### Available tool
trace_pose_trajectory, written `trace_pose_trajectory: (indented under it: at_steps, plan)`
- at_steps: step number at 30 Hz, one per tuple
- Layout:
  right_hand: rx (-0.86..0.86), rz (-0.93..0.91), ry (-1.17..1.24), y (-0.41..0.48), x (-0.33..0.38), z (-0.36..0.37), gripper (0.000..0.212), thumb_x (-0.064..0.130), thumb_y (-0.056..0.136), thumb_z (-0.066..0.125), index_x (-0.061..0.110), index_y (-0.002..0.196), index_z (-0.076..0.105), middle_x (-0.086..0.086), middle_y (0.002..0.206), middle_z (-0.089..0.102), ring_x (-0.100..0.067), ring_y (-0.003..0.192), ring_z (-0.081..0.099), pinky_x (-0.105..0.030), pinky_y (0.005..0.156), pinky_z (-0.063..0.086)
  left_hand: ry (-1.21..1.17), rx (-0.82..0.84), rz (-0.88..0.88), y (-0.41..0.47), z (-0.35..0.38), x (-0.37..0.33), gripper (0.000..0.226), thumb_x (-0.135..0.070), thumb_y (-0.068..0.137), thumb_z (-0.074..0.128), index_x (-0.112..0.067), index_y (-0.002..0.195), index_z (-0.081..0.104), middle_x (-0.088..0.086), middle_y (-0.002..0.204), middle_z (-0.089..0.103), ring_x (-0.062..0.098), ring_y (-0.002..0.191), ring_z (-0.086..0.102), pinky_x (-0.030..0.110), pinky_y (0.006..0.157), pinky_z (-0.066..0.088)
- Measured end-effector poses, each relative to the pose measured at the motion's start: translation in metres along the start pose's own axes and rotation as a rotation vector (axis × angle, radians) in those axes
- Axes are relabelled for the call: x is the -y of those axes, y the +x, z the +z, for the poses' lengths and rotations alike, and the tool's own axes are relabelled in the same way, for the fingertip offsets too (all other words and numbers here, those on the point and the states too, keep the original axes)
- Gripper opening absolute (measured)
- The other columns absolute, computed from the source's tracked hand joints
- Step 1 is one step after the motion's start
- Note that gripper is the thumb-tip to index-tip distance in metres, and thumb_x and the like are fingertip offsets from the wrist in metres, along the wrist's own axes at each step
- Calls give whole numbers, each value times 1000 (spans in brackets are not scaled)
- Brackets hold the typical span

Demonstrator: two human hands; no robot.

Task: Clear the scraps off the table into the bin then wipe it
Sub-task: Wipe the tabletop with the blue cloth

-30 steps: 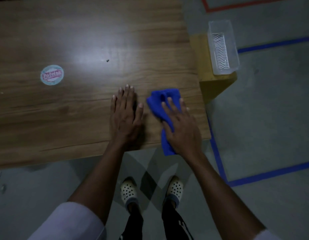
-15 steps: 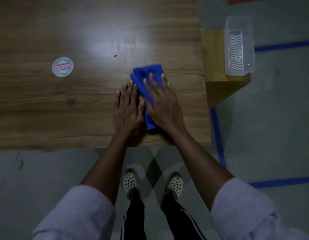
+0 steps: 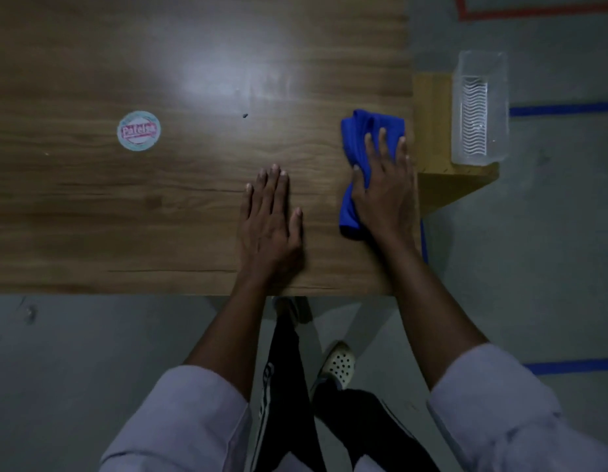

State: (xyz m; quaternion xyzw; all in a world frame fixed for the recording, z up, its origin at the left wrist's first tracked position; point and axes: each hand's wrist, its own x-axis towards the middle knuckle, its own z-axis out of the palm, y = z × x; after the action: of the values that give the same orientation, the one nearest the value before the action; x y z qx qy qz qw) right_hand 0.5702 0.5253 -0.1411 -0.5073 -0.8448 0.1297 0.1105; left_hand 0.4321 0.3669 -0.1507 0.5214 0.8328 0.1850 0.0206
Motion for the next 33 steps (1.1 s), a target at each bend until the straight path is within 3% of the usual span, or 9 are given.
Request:
trace_pose_trajectory:
  at_steps: [3, 8, 13, 18, 22, 25, 29, 33]
  plan:
    - [22, -17, -4, 0, 28, 2, 62, 41, 103, 36, 18, 159, 27, -4, 167, 20, -35, 155, 11, -46, 125, 14, -5, 20, -3, 0, -2, 1, 65, -34, 103, 40, -7, 160, 26, 10, 169, 19, 22, 158, 12, 49, 127, 14]
    - [164, -347, 18, -77, 15, -11, 65, 34, 102, 49, 19, 160, 24, -1, 169, 15, -31, 156, 4, -51, 122, 22, -14, 68, -12, 1, -6, 0, 64, -31, 104, 42, -6, 160, 25, 11, 169, 18, 22, 158, 11, 49, 127, 14]
    - [38, -118, 59, -56, -17, -13, 59, 30, 102, 50, 17, 157, 33, -3, 166, 26, -33, 155, 12, -51, 122, 23, -39, 70, -64, 5, -8, -7, 66, -32, 103, 43, -8, 161, 22, 9, 170, 15, 21, 158, 8, 47, 127, 11]
    - [-42, 90, 27, 41, 23, 3, 62, 40, 101, 36, 16, 158, 30, -5, 166, 24, -37, 154, 15, -48, 124, 19, -35, 71, -12, 61, 1, 3, 65, -37, 104, 36, -8, 160, 25, 11, 169, 18, 24, 157, 12, 44, 127, 10]
    - [-26, -96, 95, 50, 81, 28, 63, 34, 96, 44, 12, 155, 38, -10, 163, 31, -40, 152, 20, -49, 119, 29, -101, 59, -31, 120, 9, 18, 59, -30, 104, 30, -5, 157, 32, 13, 166, 28, 28, 155, 21, 45, 127, 13]
    - [75, -199, 134, 5, 72, 17, 63, 27, 99, 50, 15, 157, 32, -4, 167, 23, -32, 155, 10, -48, 121, 26, -249, 72, 7, 148, 7, 27, 58, -21, 99, 37, -5, 155, 38, 13, 163, 33, 29, 154, 24, 37, 125, 11]
    - [41, -78, 95, 3, 22, 0, 60, 31, 104, 47, 18, 159, 28, 1, 167, 21, -26, 156, 7, -47, 122, 25, -109, 89, 42, 181, 11, 18, 56, -28, 107, 34, -7, 159, 30, 11, 168, 24, 24, 157, 15, 35, 127, 5]
    - [-127, 132, 98, 100, 0, 7, 58, 38, 103, 38, 13, 155, 37, -6, 164, 30, -32, 154, 17, -48, 122, 25, -27, 97, -21, 207, 22, 11, 61, -38, 108, 25, -11, 162, 18, 7, 171, 11, 19, 158, 4, 40, 128, 2]
